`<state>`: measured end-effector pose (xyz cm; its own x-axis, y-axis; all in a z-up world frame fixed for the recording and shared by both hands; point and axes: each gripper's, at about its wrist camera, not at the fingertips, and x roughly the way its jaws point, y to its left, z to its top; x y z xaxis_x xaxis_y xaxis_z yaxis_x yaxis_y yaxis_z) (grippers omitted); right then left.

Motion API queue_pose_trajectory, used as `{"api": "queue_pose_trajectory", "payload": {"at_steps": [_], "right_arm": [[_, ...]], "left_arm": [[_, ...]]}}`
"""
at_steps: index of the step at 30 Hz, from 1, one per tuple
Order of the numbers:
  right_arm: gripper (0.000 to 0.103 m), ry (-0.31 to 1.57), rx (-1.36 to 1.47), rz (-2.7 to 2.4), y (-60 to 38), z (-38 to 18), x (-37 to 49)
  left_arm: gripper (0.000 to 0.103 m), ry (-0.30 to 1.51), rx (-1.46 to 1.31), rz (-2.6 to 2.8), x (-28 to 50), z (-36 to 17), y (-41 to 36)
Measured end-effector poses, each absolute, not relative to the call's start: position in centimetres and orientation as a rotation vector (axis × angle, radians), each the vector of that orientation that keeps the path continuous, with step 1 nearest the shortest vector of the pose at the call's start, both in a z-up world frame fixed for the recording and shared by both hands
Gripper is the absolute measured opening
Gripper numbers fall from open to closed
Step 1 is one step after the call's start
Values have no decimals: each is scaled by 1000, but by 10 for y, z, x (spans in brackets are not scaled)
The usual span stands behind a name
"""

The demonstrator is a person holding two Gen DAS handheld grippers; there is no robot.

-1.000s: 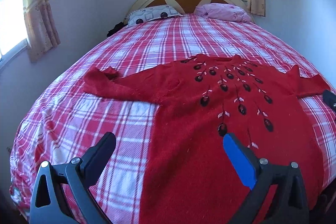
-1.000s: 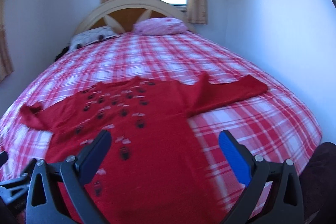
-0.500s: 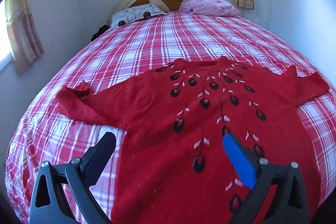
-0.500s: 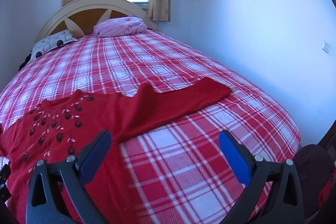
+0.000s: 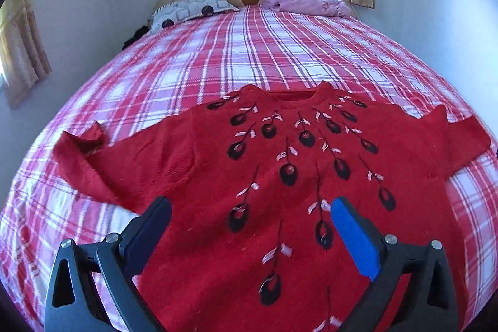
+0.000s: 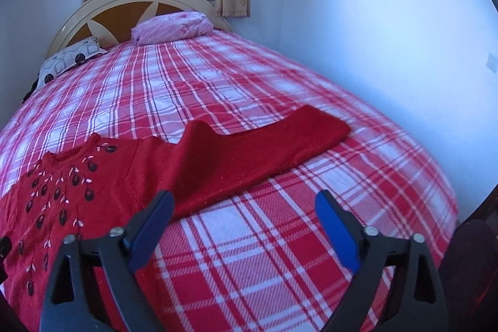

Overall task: Fold small clothes
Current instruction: 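Move the right tool to the sweater sleeve cuff and grasp it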

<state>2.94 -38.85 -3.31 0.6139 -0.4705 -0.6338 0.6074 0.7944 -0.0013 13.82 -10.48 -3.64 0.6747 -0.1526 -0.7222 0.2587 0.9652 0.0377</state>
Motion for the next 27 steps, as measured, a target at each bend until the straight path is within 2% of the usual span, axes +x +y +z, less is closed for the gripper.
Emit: {"api": "queue_pose_trajectory", "payload": {"at_steps": [3,6,12,19,23,24,25,26,27], "right_arm": [[82,688,258,-629,-423,-42,34],[82,690,366,-636,-486,-52,32],[68,702,538,-734,-607,-74,32],[68,774,718,-744,-668,-107,59],[67,771,673,-783,-671,-108,73],[57,778,654,-781,-670,-107,78],[30,786,640,-770,-671,-108,82],[16,801,632,-752,-671,-110,86],[14,806,658,-715,-671,-112,87]], "left_arm": [[102,806,133,-239,147,-40,-107],[102,827,115,-248,157,-46,-107],[102,846,97,-252,171,-59,-115],[102,874,102,-239,184,-70,-125],[102,888,114,-223,190,-76,-128],[102,890,113,-221,190,-77,-128],[102,893,106,-220,190,-78,-127],[102,894,100,-221,190,-78,-127],[102,892,96,-224,190,-77,-127]]}}
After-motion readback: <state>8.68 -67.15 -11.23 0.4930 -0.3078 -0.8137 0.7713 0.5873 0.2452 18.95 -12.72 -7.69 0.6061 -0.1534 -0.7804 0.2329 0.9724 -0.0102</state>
